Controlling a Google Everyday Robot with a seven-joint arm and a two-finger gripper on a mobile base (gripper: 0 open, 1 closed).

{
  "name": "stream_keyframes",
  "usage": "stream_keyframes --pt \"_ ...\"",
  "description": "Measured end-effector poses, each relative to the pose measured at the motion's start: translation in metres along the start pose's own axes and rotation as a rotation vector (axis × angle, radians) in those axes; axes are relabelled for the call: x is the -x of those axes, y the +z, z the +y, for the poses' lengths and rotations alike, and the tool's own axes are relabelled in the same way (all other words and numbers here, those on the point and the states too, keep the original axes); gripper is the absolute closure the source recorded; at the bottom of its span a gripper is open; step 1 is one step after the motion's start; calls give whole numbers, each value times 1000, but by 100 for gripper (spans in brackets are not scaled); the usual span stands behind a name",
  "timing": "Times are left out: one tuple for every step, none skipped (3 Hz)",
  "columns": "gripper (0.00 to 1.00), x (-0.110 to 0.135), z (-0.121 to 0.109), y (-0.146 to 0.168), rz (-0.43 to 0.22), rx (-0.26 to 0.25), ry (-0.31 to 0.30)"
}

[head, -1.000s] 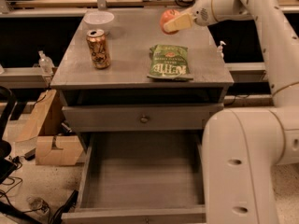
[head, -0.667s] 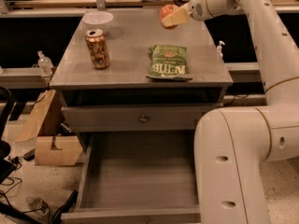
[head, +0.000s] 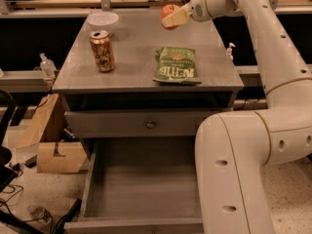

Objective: Pick apple from middle drawer and place on counter

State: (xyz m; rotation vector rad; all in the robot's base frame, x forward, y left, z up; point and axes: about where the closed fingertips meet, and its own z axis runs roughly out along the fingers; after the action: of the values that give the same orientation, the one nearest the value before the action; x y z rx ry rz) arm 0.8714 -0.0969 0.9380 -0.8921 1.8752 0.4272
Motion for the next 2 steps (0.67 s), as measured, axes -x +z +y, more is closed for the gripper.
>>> stream_keyframes --pt "100 4 2 29 15 -26 15" --pt "100 -2 18 66 93 -32 5"
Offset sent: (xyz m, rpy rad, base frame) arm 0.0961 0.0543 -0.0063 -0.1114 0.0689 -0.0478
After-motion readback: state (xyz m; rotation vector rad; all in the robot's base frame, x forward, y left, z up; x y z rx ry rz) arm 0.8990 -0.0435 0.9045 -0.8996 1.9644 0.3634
